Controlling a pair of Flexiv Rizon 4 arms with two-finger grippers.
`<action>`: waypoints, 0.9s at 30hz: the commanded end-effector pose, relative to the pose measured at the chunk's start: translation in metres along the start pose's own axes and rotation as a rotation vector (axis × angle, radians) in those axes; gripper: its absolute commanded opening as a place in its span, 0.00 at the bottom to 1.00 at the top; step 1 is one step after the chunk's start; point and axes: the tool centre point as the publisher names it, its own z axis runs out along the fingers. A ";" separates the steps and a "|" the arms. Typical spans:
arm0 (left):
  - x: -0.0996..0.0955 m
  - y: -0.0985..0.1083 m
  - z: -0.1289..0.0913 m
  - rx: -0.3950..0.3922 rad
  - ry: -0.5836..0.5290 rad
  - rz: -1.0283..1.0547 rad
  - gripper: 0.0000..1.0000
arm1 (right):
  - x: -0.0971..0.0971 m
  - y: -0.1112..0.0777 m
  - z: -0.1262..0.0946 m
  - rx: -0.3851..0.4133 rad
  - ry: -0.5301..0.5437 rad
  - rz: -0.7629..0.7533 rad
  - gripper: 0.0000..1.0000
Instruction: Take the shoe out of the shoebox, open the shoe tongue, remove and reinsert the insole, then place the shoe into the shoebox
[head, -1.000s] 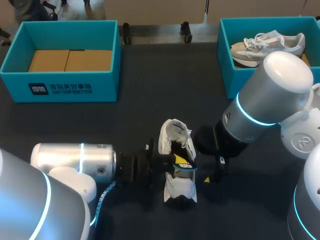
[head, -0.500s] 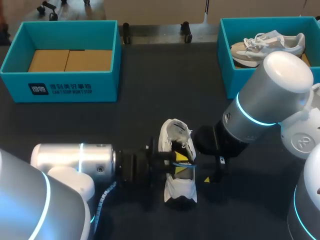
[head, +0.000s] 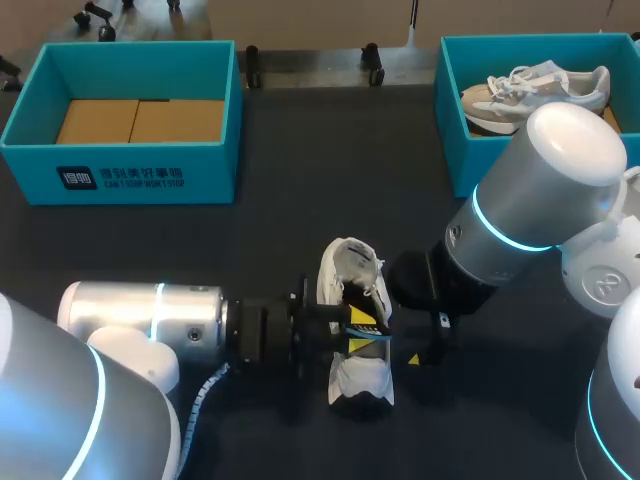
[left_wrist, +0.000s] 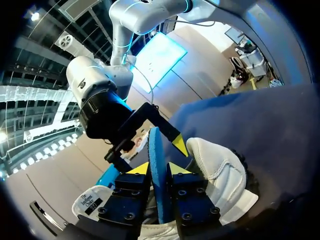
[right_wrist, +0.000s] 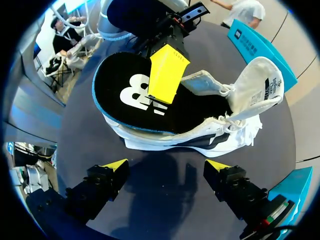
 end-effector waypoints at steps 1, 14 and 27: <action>-0.001 -0.001 -0.001 0.002 0.006 0.002 0.12 | 0.001 0.000 0.001 0.000 -0.003 0.000 1.00; 0.004 0.019 0.000 -0.057 0.008 0.137 0.00 | 0.001 0.000 0.001 0.000 -0.003 0.000 1.00; -0.001 0.014 -0.008 -0.047 -0.004 0.094 0.31 | 0.001 0.000 0.001 0.000 -0.003 0.000 1.00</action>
